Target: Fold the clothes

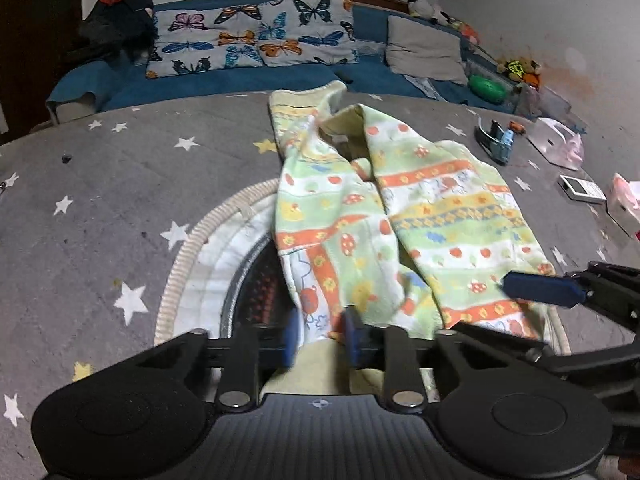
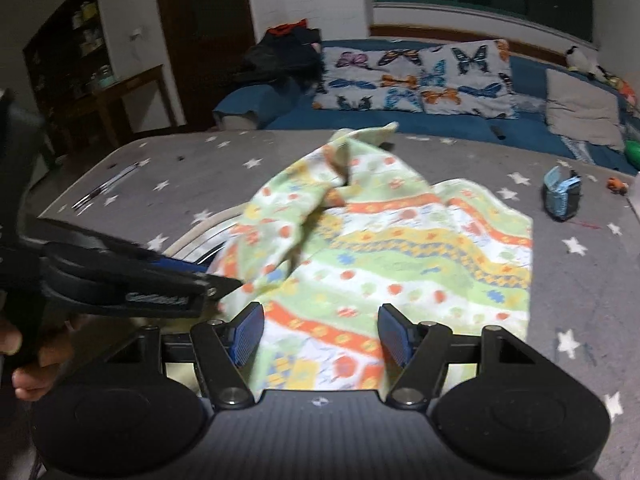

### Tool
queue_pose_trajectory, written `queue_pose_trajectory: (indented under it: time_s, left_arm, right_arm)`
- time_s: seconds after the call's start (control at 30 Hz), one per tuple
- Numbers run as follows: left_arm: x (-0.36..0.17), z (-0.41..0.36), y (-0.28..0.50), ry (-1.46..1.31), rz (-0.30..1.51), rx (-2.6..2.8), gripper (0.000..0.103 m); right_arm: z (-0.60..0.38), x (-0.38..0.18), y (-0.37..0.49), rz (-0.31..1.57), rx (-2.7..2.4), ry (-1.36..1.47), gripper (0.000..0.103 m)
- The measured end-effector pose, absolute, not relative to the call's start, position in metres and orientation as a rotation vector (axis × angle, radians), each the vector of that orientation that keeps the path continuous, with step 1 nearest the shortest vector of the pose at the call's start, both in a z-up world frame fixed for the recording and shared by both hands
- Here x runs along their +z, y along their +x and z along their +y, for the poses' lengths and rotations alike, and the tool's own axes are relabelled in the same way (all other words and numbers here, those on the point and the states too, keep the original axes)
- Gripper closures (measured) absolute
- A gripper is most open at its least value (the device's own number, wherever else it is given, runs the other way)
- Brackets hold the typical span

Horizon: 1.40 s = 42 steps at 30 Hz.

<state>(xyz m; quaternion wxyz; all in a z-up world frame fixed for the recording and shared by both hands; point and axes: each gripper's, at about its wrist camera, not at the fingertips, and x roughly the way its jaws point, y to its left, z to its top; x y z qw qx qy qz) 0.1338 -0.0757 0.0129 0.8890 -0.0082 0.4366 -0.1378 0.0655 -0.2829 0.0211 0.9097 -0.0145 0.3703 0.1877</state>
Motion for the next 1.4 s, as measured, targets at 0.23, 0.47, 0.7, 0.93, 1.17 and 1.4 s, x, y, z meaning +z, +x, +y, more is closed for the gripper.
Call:
queue_pose_trajectory:
  time_s: [0.23, 0.47, 0.7, 0.93, 1.17, 1.4]
  left_arm:
    - [0.018, -0.076, 0.116, 0.009, 0.893, -0.28, 0.097]
    - [0.026, -0.063, 0.078, -0.009, 0.892, -0.277, 0.1]
    - [0.027, -0.047, 0.015, -0.01, 0.894, -0.302, 0.1]
    - [0.023, -0.03, -0.062, 0.0, 0.933, -0.344, 0.1]
    - [0.043, -0.019, -0.075, -0.006, 0.896, -0.368, 0.093]
    - [0.066, -0.012, -0.048, 0.01, 0.801, -0.286, 0.08]
  right_arm:
    - [-0.286, 0.018, 0.047, 0.785, 0.404, -0.032, 0.082]
    - [-0.3, 0.02, 0.02, 0.791, 0.402, -0.01, 0.095]
    - [-0.317, 0.029, -0.036, 0.777, 0.431, -0.01, 0.096]
    - [-0.322, 0.03, -0.105, 0.841, 0.513, -0.069, 0.096]
    - [-0.321, 0.048, -0.131, 0.838, 0.56, -0.088, 0.085]
    - [-0.291, 0.056, -0.086, 0.756, 0.563, -0.103, 0.078]
